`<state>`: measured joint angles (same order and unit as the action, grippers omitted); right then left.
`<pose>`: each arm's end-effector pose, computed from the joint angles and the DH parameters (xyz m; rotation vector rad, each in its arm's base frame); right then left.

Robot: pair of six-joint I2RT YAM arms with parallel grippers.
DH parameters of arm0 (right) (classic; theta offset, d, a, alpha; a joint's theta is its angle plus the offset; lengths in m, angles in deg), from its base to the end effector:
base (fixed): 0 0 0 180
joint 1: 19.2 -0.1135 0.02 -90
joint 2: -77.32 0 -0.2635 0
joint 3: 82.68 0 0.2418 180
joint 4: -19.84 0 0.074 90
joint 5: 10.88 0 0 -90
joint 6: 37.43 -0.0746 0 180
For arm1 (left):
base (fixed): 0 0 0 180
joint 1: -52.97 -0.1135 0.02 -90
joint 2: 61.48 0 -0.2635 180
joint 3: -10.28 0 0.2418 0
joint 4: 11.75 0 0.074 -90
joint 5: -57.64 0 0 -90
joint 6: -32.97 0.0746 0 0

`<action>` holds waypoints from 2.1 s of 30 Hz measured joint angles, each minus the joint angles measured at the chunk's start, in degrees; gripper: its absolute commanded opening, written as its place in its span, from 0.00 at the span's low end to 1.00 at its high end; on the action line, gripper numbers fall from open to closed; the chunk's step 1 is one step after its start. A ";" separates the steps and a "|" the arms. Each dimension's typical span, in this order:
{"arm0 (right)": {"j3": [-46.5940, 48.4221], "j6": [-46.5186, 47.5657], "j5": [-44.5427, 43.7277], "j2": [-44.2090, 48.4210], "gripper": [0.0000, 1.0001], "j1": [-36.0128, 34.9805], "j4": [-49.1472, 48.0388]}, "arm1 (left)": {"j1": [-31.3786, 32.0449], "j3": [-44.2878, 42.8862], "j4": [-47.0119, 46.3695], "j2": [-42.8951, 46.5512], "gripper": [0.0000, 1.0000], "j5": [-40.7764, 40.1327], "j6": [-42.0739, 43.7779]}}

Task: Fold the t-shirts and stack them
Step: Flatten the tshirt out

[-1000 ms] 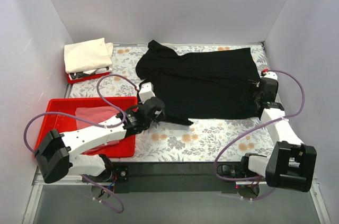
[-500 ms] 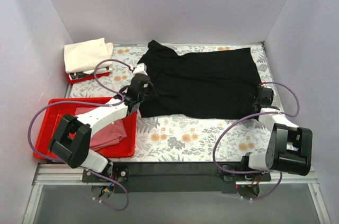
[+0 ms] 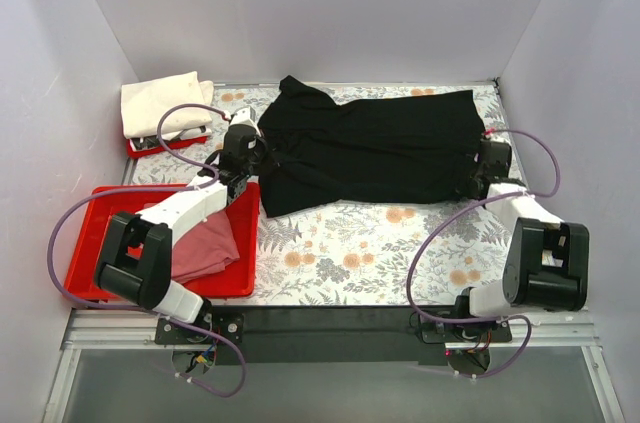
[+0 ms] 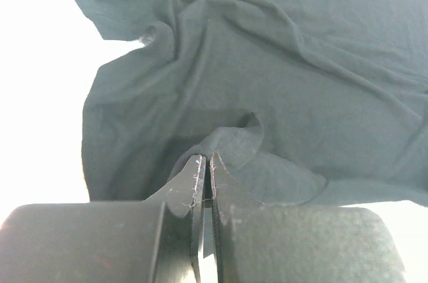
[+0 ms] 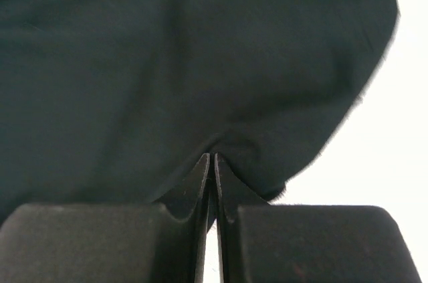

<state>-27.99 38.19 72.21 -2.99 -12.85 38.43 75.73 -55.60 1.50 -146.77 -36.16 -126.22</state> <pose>0.2970 -0.0421 0.1654 0.4788 2.2869 -0.0716 0.3259 -0.1314 0.2156 -0.9314 2.0672 -0.8390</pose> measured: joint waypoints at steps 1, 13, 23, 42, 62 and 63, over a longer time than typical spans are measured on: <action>2.10 0.15 -0.07 -1.33 0.01 -1.20 0.09 | -0.50 0.00 -0.22 -0.20 0.00 0.31 0.07; 13.90 1.05 -6.45 -11.39 0.39 -12.79 2.05 | -1.88 -0.33 -0.59 -1.51 0.00 1.95 0.87; 5.49 1.31 -14.60 2.97 0.47 -11.98 2.67 | -2.03 -0.35 -0.90 -1.68 0.00 3.15 0.85; 13.42 5.46 -14.01 -14.36 0.41 -11.93 -2.08 | -2.10 -0.35 -1.07 -2.43 0.00 3.21 1.16; 15.17 6.03 -15.72 -18.40 0.23 -10.93 -1.99 | -2.10 -0.37 -1.03 -2.58 0.00 3.19 1.46; 15.30 6.01 -15.54 -18.64 0.24 -10.82 -1.75 | -2.10 -0.37 -1.03 -2.58 0.00 3.19 1.49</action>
<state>-12.69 44.21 56.67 -21.63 -23.67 36.69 73.63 -55.97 0.47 -149.35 -32.96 -124.74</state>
